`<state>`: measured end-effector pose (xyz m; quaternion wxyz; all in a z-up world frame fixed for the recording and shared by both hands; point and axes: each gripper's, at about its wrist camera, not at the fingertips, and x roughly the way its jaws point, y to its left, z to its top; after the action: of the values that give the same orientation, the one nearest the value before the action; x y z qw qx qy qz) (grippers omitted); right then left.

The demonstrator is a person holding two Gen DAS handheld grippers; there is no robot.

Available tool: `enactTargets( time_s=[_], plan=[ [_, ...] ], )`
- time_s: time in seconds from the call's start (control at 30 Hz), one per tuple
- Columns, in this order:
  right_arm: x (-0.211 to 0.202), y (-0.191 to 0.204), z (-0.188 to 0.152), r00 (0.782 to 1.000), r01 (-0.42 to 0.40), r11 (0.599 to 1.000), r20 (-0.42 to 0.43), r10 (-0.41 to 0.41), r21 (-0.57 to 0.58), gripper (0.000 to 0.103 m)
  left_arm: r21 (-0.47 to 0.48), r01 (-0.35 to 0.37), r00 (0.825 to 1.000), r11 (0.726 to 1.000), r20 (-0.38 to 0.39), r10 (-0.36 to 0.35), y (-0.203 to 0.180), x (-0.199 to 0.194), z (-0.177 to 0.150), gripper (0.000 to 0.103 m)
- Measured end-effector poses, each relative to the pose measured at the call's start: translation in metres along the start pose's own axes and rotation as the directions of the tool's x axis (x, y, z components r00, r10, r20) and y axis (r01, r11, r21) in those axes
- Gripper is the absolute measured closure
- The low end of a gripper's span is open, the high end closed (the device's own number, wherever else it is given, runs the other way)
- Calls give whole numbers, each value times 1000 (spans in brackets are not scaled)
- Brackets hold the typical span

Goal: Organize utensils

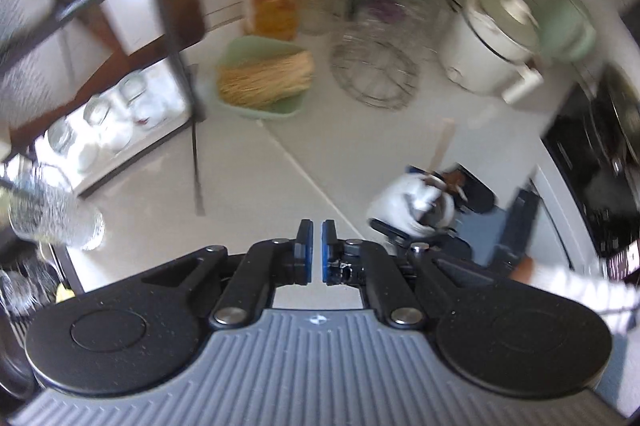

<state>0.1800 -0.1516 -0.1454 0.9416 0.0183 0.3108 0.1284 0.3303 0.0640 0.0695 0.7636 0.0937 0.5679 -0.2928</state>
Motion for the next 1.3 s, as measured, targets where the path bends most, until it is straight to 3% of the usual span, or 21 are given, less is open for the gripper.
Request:
enactTargets(
  time_s=[0.27,0.5,0.67,0.8,1.3],
  plan=[
    [0,-1,0,1000,-3,1000,-2,3,-7,12,-67,-13,998,998,57,17,52,54,-16,99],
    [1,3,0,1000,28,1000,-7,-28,9,12,-10,-105,991,994,86,105,80,112,-14,99],
    [2,8,1,997,69,997,-16,-69,30,12,36,-150,982,988,117,145,102,144,1,91],
    [4,13,2,994,106,993,-31,-105,50,12,87,-187,974,979,147,173,117,163,18,74],
    [11,24,6,977,208,973,-77,-201,101,12,102,-186,980,977,96,177,163,238,63,72]
  ],
)
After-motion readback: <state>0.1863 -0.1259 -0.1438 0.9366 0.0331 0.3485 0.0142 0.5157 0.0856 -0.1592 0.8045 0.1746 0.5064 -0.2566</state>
